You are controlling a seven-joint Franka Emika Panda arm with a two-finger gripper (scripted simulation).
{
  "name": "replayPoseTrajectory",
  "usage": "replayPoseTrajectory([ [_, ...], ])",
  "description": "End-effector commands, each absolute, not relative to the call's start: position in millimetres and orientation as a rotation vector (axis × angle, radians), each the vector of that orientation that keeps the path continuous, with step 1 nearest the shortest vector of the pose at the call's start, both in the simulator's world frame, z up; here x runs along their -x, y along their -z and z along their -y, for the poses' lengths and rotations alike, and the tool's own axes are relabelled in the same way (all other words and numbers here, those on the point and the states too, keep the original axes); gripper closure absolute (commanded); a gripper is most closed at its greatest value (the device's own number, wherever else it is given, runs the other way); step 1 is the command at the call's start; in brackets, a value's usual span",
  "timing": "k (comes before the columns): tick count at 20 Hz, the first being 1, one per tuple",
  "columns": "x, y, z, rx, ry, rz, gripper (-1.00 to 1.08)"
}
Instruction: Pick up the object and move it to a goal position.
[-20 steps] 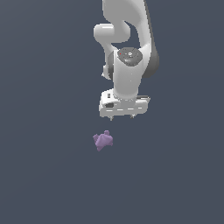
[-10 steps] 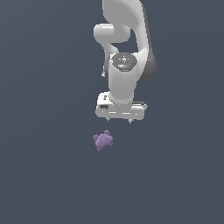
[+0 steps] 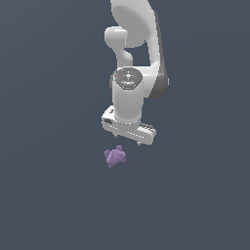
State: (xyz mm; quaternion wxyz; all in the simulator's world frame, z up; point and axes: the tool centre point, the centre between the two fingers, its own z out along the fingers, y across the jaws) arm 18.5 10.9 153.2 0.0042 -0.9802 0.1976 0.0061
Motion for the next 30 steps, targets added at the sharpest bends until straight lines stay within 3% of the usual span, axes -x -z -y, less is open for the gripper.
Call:
replayPoseTrajectory([
  [1,-22,-149,-5,3.043,-0.019,-0.745,-0.92],
  [17,-42,-125,33,2.776,-0.010,-1.463,-0.92],
  [30,-49,-116,47,2.640,0.000,-1.703,-0.92],
])
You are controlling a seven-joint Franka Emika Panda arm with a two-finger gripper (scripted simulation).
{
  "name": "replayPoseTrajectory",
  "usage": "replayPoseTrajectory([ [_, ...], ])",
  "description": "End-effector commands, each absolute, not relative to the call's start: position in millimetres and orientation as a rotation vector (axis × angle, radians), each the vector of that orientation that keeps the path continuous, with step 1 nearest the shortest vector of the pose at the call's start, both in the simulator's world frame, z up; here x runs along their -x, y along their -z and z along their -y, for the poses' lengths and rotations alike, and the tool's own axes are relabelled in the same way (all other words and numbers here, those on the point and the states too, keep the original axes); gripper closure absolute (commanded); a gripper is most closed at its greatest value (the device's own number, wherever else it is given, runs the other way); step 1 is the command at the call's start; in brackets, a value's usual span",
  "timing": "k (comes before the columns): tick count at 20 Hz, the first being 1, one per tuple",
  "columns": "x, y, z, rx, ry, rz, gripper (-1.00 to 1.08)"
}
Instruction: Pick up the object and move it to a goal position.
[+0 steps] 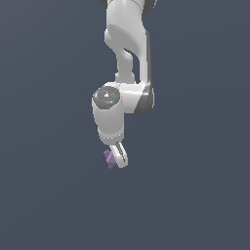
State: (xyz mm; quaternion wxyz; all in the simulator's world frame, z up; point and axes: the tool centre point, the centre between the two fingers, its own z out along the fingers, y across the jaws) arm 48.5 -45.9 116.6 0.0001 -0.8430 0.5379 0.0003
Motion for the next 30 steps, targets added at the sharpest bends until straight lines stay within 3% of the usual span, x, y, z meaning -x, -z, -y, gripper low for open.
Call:
replayPoseTrajectory([
  [1,-49,-116,47,2.638,0.000,-1.706,-0.92],
  [20,-49,-66,47,2.637,0.000,-1.708,-0.92],
  [21,-49,-66,47,2.637,0.000,-1.708,1.08],
  [30,-49,-66,47,2.637,0.000,-1.708,1.08],
])
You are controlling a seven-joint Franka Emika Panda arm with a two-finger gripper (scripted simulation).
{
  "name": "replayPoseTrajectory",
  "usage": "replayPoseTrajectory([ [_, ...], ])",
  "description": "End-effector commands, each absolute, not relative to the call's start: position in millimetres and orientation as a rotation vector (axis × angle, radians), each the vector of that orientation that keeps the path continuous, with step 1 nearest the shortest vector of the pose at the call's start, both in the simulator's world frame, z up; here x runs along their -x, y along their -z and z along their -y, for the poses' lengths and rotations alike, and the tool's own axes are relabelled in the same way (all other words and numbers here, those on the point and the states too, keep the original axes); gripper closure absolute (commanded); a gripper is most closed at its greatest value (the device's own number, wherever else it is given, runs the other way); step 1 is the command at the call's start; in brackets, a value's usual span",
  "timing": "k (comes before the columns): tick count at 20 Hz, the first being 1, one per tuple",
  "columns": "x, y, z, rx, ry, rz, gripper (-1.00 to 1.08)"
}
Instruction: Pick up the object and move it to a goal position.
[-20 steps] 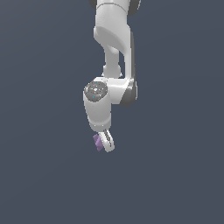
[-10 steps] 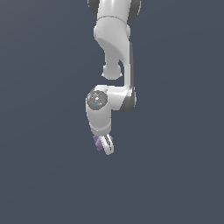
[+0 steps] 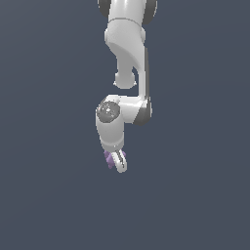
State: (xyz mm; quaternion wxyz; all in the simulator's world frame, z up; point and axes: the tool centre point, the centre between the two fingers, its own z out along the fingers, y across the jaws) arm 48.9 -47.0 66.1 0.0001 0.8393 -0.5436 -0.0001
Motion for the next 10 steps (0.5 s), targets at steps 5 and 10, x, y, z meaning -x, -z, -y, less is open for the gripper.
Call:
replayPoseTrajectory([
  [5,-48,-70,45,-2.637,0.000,1.707,1.08],
  [10,-43,-85,39,-2.638,0.001,1.708,1.08],
])
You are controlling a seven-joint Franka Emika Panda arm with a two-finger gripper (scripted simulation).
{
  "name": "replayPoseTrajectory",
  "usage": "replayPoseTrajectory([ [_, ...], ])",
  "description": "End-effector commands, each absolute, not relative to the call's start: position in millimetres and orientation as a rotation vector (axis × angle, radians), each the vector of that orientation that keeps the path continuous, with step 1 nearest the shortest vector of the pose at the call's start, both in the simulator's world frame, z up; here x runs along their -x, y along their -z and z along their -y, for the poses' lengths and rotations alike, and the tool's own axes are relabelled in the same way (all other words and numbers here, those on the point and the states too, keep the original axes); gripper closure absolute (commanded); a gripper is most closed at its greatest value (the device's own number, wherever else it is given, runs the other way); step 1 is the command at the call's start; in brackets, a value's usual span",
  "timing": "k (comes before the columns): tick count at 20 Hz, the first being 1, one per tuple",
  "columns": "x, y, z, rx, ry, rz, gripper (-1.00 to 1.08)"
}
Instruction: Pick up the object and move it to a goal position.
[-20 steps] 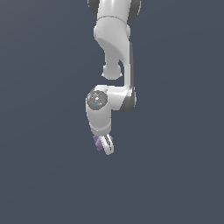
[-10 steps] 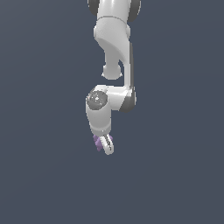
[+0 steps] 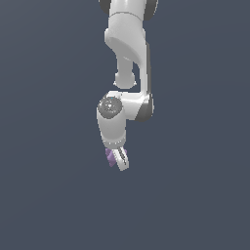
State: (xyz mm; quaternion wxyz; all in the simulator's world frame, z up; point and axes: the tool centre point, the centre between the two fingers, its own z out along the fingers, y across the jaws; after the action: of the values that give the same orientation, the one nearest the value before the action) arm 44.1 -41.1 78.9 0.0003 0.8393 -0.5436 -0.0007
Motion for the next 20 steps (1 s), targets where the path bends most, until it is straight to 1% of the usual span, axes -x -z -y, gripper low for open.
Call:
replayPoseTrajectory([
  [1,-41,-89,37,-2.638,0.001,1.708,1.08],
  [9,-24,-144,13,-2.638,0.001,1.708,1.08],
  [20,13,-263,-37,-2.636,0.000,1.709,1.08],
])
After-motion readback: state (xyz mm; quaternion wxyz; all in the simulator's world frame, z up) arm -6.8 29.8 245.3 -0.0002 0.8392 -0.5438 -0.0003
